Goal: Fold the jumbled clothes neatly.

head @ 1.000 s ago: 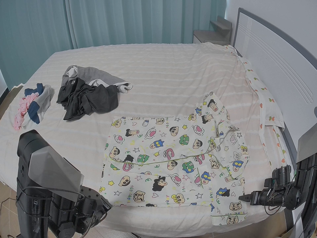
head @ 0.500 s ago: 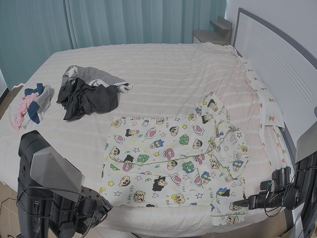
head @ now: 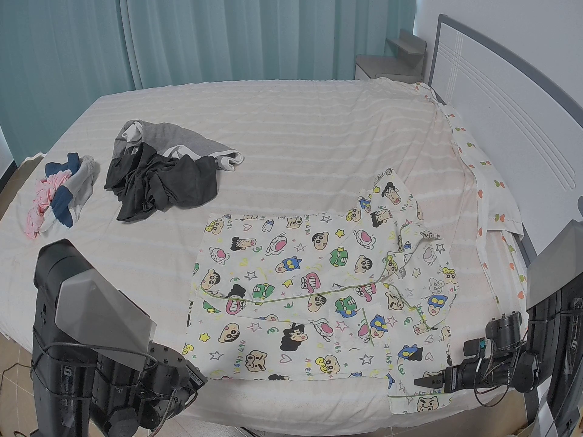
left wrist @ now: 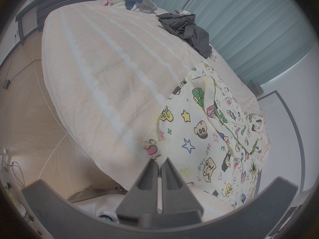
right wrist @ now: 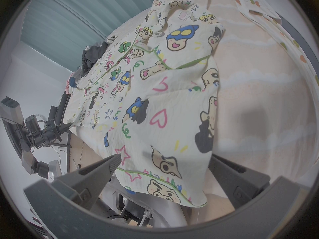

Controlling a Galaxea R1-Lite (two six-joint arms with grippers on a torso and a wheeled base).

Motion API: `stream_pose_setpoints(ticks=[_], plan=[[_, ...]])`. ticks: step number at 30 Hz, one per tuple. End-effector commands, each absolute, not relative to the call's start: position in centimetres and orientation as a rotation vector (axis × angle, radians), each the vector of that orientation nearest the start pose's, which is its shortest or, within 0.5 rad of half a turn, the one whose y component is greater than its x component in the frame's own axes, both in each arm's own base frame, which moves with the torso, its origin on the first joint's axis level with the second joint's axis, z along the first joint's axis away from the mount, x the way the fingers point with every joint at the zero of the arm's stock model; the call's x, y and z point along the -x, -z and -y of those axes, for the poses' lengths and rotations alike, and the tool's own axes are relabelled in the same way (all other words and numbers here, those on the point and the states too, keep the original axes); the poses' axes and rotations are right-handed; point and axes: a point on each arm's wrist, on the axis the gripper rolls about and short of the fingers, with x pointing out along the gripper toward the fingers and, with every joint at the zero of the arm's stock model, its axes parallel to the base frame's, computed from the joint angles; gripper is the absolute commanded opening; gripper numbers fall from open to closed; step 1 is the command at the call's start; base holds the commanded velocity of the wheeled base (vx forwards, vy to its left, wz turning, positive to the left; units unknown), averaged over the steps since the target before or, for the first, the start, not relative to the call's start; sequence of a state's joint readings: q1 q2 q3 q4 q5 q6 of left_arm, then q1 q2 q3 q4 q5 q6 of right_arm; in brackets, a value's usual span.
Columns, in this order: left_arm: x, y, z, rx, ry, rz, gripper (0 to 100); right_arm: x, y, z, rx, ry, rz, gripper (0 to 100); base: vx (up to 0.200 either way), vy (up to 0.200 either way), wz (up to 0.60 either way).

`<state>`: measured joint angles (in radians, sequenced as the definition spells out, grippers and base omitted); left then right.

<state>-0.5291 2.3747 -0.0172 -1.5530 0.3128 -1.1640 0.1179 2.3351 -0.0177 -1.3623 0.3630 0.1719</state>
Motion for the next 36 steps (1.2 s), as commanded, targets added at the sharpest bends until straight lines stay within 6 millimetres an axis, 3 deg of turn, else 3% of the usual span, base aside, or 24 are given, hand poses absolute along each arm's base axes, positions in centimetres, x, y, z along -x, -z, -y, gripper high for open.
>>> stream_pose_setpoints(ticks=[1,2,17,36], plan=[[-18.8,4.1,10.2,0.778,-0.238,-0.743,0,-19.4,5.3,-3.3,-0.274,-0.360,-1.051,100,0.000,0.000,0.00],[-18.8,4.1,10.2,0.778,-0.238,-0.743,0,-19.3,5.5,-3.3,-0.272,-0.362,-1.060,0,0.000,0.000,0.00],[-18.5,4.1,10.6,0.745,-0.255,-0.714,0,-19.3,4.8,-3.4,-0.278,-0.381,-1.042,0,0.000,0.000,0.00],[-17.1,4.2,11.8,0.724,-0.220,-0.785,0,-16.7,2.0,-3.1,-0.297,-0.392,-1.186,0,0.000,0.000,0.00]])
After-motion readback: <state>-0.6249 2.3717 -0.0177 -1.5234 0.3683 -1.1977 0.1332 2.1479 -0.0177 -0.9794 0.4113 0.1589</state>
